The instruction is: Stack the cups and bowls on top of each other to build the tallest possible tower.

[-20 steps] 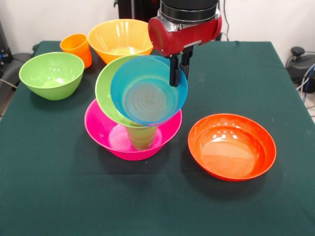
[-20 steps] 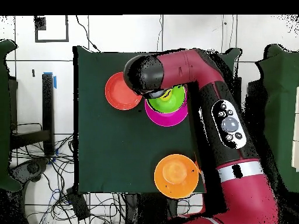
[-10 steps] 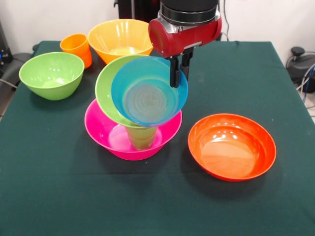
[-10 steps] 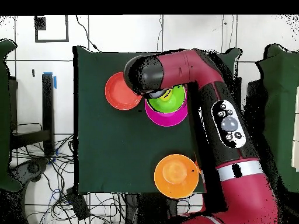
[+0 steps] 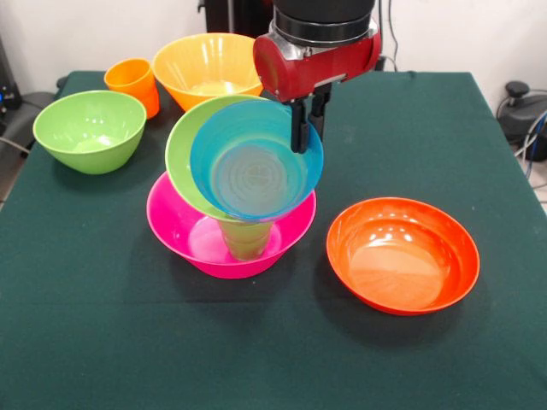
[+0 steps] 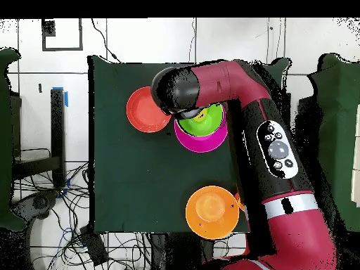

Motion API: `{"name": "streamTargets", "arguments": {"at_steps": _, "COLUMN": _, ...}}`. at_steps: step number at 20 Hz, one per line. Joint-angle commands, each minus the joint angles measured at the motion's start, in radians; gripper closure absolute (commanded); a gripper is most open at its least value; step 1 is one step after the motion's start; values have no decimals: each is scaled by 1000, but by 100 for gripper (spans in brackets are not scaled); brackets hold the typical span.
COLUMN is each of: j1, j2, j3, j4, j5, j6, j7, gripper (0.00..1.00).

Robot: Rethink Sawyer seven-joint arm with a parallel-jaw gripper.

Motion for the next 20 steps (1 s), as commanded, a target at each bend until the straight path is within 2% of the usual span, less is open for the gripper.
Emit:
{"name": "streamTargets", "arguments": {"at_steps": 1, "j1": -17, "j2": 68, "j3": 11, "j4": 18, "j5": -26, "j6": -1, "j7": -166, "gripper": 100}}
{"name": "streamTargets", "arguments": {"at_steps": 10, "j1": -28, "j2": 66, "j3": 14, "j4": 32, "j5": -27, "j6": -11, "j7": -165, "gripper": 100}}
{"name": "streamTargets", "arguments": {"at_steps": 20, "j1": -46, "j2": 44, "j3": 11, "j4": 110, "j5": -31, "j6": -104, "j7": -115, "gripper": 100}}
